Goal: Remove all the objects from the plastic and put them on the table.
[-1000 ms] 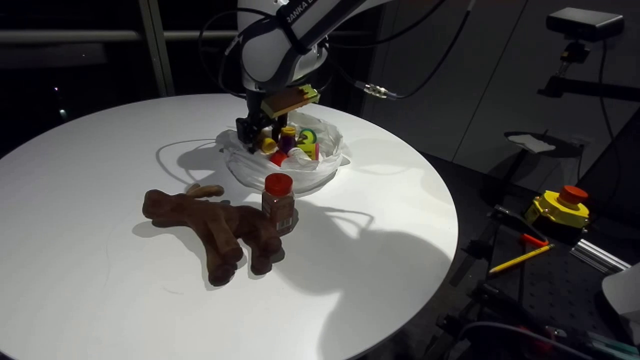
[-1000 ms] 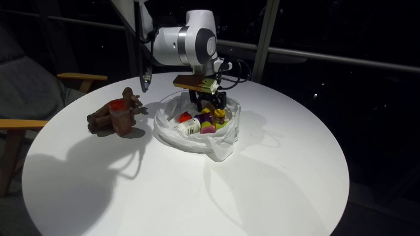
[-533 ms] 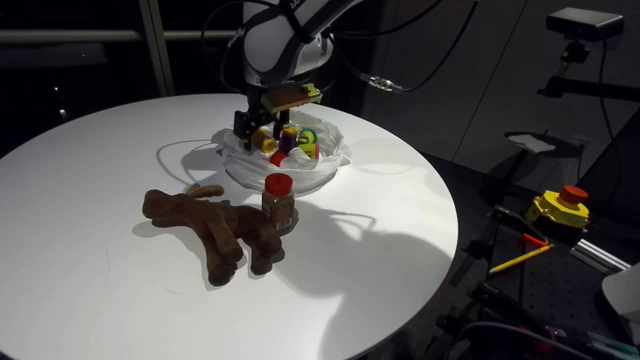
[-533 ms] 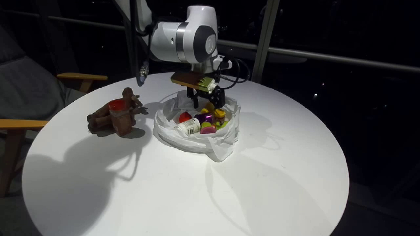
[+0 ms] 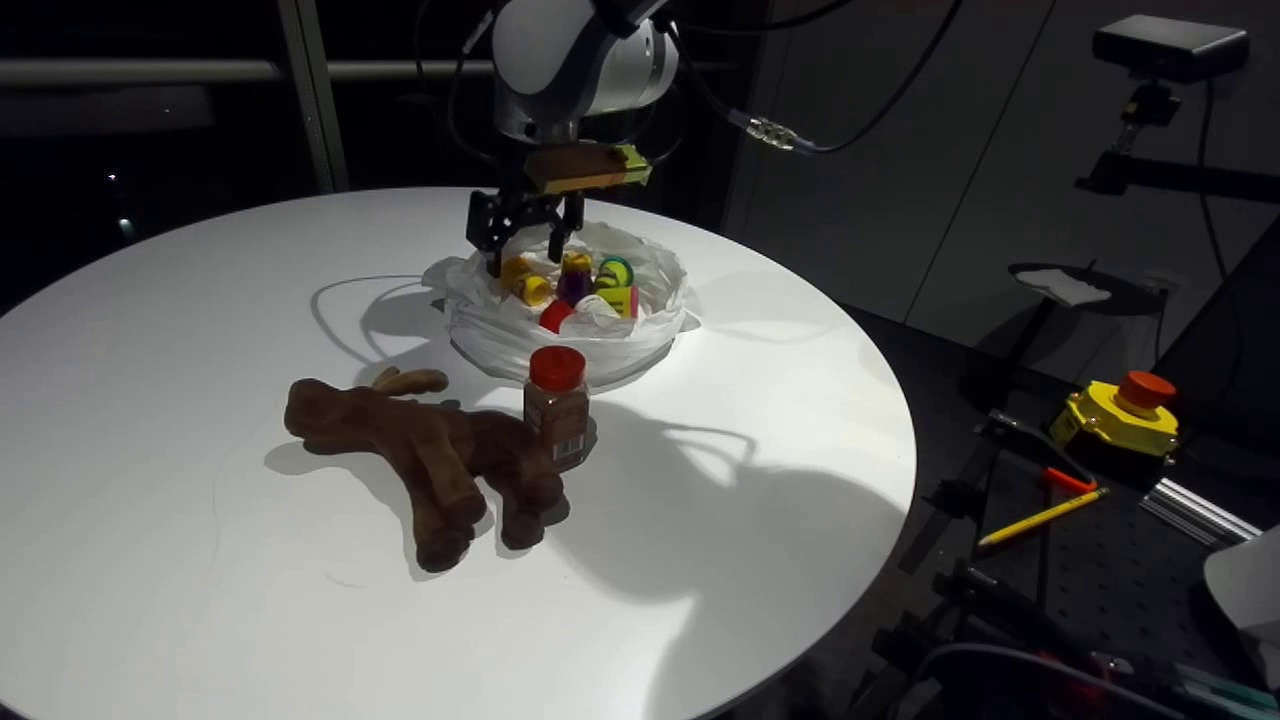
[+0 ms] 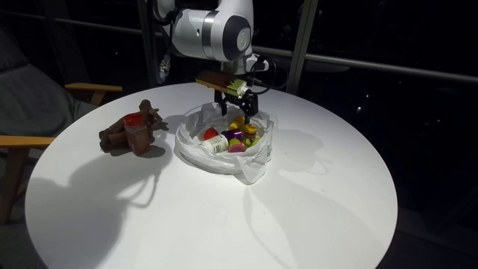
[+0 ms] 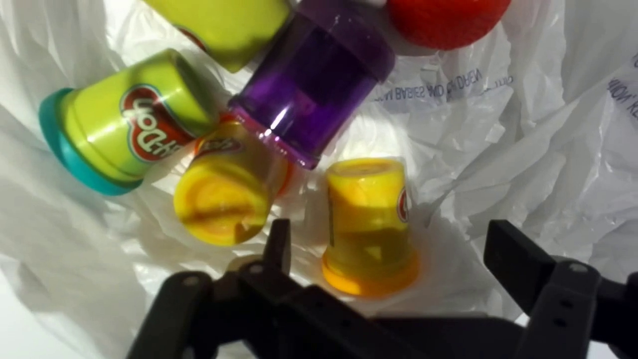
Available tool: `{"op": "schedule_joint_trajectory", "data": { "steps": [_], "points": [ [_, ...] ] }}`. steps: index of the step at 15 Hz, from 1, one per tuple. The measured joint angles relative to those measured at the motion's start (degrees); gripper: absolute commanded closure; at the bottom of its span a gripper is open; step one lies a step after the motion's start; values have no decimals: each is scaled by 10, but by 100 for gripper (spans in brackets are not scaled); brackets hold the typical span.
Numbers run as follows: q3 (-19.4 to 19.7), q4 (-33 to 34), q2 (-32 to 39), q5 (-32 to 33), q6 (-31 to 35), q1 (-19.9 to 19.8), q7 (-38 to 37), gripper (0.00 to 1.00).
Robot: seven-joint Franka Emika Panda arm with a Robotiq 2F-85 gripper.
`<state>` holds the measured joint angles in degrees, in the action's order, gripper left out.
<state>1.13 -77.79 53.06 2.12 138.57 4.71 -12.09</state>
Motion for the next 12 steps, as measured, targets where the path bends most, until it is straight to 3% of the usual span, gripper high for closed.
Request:
{"op": "schedule_joint_trajectory", "data": {
  "steps": [1, 2, 4, 7, 8, 9, 10, 12],
  "points": [
    [-1, 0, 0, -2, -3, 0, 1, 2],
    [-2, 0, 0, -4, -8, 0, 1, 23],
    [-4, 0, 0, -5, -16, 0, 2, 32],
    [-4, 1, 0, -9, -21, -1, 2, 60],
    [-4, 1, 0, -10, -21, -3, 2, 59],
    [-4, 2, 0, -12, -22, -5, 2, 52],
    [-3, 2, 0, -12, -23, -8, 2, 32],
    [-1, 6, 1, -12, -31, -12, 1, 25]
  ]
}}
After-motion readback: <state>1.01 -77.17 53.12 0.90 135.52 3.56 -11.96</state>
